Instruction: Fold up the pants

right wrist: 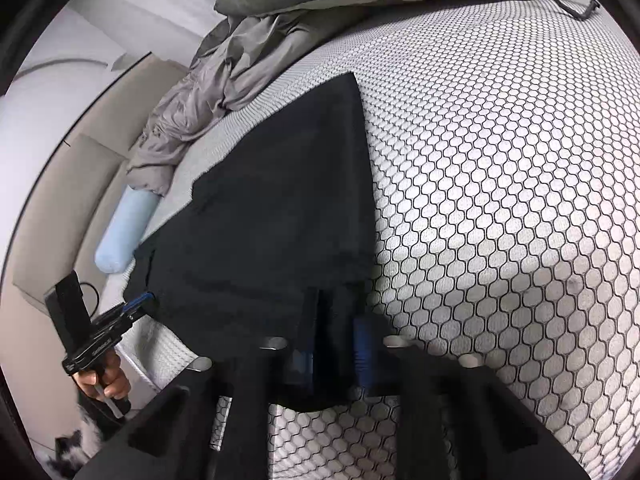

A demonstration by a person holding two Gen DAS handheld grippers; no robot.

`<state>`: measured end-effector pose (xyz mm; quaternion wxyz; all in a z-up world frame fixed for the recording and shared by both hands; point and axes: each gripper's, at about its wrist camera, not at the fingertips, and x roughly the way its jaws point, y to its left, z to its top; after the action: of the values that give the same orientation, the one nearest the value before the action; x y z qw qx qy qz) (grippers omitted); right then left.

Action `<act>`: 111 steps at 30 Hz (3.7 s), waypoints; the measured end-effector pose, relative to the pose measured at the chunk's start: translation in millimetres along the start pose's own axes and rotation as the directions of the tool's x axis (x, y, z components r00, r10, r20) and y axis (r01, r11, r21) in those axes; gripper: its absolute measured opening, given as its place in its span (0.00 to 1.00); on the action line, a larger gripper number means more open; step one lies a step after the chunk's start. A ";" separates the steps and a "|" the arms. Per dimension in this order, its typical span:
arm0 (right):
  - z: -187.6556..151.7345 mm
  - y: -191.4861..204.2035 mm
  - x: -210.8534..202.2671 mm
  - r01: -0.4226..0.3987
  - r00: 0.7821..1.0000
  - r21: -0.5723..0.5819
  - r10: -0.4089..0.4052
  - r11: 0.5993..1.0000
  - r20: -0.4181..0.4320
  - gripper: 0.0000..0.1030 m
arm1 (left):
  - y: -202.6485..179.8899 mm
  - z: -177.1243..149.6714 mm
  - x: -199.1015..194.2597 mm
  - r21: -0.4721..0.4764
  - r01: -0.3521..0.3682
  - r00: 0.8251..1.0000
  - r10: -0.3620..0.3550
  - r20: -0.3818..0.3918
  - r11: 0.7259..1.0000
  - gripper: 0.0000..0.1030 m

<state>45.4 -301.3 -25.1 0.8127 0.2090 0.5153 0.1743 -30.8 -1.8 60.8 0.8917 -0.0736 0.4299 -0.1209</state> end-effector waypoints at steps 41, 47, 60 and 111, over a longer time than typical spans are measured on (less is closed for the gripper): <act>11.8 -21.8 -82.0 0.163 0.968 0.014 -0.162 0.987 0.192 0.49 | -221.1 58.5 62.2 0.036 0.266 0.962 -0.263 -0.072 0.963 0.40; 2.6 -46.4 -90.9 0.152 0.974 0.051 -0.159 0.987 0.159 0.49 | -246.9 13.0 81.6 0.192 0.308 0.943 -0.273 -0.189 0.932 0.49; 9.8 -15.4 -41.9 -0.040 0.999 0.032 0.039 0.999 0.023 0.48 | -72.7 51.1 40.8 -0.029 0.014 0.997 -0.012 0.074 0.999 0.68; 15.1 15.6 -62.6 -0.097 0.994 -0.040 0.099 0.994 0.046 0.38 | -63.2 11.1 70.0 0.095 -0.090 0.996 0.092 -0.015 0.991 0.68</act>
<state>32.6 -321.6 36.7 0.8190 0.2228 0.4814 0.2186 10.4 -81.7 30.1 0.8946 -0.0106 0.4351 -0.1010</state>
